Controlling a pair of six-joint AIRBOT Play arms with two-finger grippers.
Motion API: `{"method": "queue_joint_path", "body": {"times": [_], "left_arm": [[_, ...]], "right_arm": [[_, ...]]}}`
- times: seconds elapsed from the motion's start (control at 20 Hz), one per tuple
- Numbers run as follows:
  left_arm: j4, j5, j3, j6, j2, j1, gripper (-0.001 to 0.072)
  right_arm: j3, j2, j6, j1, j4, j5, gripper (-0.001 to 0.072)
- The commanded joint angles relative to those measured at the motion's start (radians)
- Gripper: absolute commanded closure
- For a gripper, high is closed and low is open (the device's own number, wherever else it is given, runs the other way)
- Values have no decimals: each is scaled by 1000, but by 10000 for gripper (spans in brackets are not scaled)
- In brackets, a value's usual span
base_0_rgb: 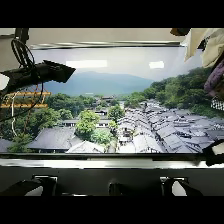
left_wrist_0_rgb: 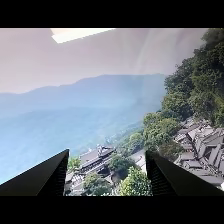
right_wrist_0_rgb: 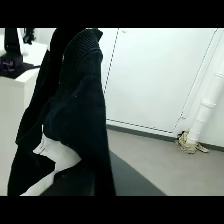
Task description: Fold the clothes and pants, and hang the long-sleeved shirts on hangers.
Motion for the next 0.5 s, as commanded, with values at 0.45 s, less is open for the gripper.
{"method": "queue_joint_path", "body": {"times": [0.45], "left_arm": [[4, 2, 1, 2, 0, -5, 167]], "right_arm": [[42, -90, 63, -282, 185, -78, 670]]}}
